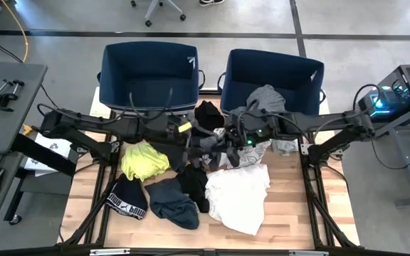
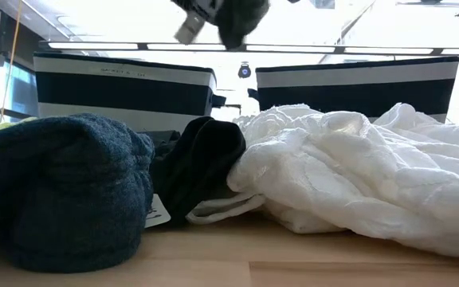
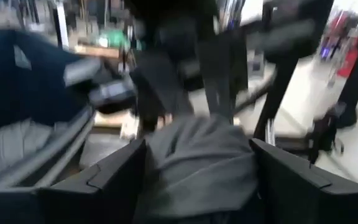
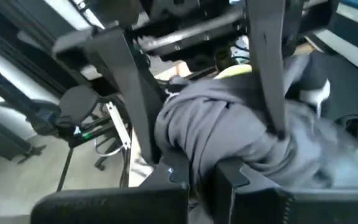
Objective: Sort clothes
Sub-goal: Put the gray underwear into the left laundry bin
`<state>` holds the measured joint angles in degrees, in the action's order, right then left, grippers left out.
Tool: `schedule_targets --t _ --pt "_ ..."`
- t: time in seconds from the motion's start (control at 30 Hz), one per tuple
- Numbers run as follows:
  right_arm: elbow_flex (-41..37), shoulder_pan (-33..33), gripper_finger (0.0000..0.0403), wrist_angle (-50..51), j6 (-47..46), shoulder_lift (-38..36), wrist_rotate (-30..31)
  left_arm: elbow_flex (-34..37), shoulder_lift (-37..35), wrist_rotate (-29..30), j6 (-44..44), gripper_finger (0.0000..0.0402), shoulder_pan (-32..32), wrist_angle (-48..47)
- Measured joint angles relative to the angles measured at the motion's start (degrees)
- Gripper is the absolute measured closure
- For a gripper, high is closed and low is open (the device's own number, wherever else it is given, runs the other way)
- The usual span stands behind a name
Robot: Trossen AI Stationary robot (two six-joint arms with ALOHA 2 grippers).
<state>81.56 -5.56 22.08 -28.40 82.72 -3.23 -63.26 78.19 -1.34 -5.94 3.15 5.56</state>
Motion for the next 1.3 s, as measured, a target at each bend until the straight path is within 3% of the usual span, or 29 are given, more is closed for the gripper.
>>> schedule_targets --t 0.17,0.33,0.5,0.67,0.73,0.83,0.9,0.97,1.13,1.3 --pt "0.0 0.0 0.0396 -0.1 0.3 0.0 -0.3 -0.1 -0.2 0.3 -2.4 0.0134 0.4 -7.8" --pt "0.0 0.0 0.0396 -0.5 0.4 0.0 -0.5 0.0 -0.2 -2.3 -1.5 0.0153 0.2 -7.8" --pt "0.0 0.0 0.0381 -0.5 -0.1 0.0 -0.5 0.0 -0.2 -3.4 -0.9 0.0230 0.1 -7.8" --pt "0.0 0.3 0.0317 -0.1 -1.6 -0.2 1.8 0.1 -0.2 -3.9 -0.9 0.0366 0.1 -8.3" --pt "0.0 1.0 0.0280 0.4 -1.8 -1.0 0.3 0.2 -0.5 -3.8 -1.9 0.0385 0.4 -8.4" --pt "0.1 2.3 0.0233 1.7 -3.2 -3.8 0.0 -0.9 -1.8 -2.9 -2.9 0.0378 1.9 -9.6" --pt "0.2 2.7 0.0213 2.7 -3.2 -6.4 2.7 -3.6 -2.8 -0.9 -2.2 0.0382 3.4 -11.2" --pt "0.2 2.6 0.0204 4.5 -1.6 -9.0 9.4 -7.7 -3.9 2.7 0.1 0.0391 4.8 -13.7" --pt "0.2 0.6 0.0205 7.1 0.0 -13.7 27.8 -21.5 -4.9 18.5 5.8 0.0396 5.5 -24.0" --pt "0.2 -1.1 0.0206 9.5 -0.1 -14.0 30.7 -31.6 -4.6 26.9 11.9 0.0395 -2.1 -36.9"
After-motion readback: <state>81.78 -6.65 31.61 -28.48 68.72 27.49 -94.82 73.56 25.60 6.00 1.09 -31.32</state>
